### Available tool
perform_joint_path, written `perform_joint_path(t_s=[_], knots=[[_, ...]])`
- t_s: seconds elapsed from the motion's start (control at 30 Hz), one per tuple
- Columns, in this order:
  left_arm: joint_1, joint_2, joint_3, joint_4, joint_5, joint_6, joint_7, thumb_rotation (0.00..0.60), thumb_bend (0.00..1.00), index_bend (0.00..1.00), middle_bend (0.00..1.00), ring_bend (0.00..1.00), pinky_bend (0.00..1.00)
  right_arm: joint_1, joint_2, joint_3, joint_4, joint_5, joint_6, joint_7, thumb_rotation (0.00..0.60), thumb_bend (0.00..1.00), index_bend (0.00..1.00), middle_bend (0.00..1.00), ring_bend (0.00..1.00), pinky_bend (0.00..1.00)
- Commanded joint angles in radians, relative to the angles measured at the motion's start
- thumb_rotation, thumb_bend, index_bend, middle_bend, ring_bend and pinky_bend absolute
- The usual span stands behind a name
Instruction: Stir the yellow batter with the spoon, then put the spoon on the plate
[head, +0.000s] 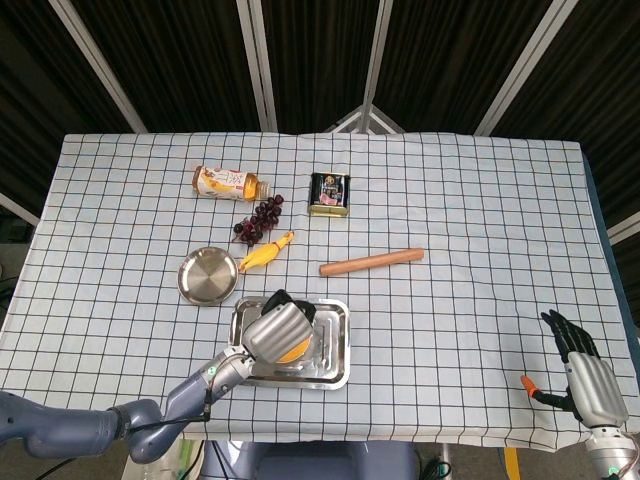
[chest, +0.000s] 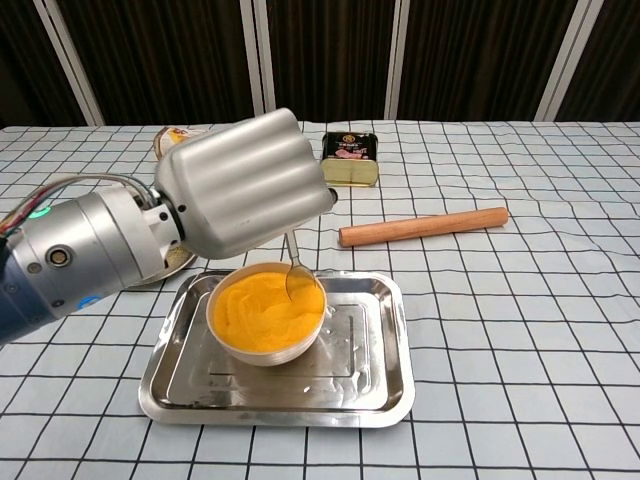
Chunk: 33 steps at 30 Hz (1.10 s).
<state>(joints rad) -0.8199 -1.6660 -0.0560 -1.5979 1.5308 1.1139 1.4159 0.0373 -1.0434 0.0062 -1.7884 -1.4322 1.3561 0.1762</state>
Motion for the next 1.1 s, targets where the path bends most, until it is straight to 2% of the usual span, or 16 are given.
perform_joint_path(t_s=[0.03,0.53,1.1], knots=[[0.001,0.008,-0.003,-0.01,0.003,-0.001,0.005,0.6,0.63,0.81,1.0,1.0,0.97,0.0,0.0,0.0,0.0,0.0,0.0,0.0,0.6,0.32,0.0,0.0,0.0,0.0],[0.01,0.121,-0.003,-0.102,0.016,-0.021,0.012,0.6,0.63,0.81,1.0,1.0,0.97,0.001,-0.001,0.001,-0.004,0.004,-0.002,-0.002,0.6,0.32,0.0,0.0,0.0,0.0],[0.003,0.04,-0.005,-0.077,0.0,-0.06,0.05,0.6,0.63,0.81,1.0,1.0,0.97,0.001,0.002,0.003,-0.003,0.006,-0.003,0.005,0.6,0.32,0.0,0.0,0.0,0.0]])
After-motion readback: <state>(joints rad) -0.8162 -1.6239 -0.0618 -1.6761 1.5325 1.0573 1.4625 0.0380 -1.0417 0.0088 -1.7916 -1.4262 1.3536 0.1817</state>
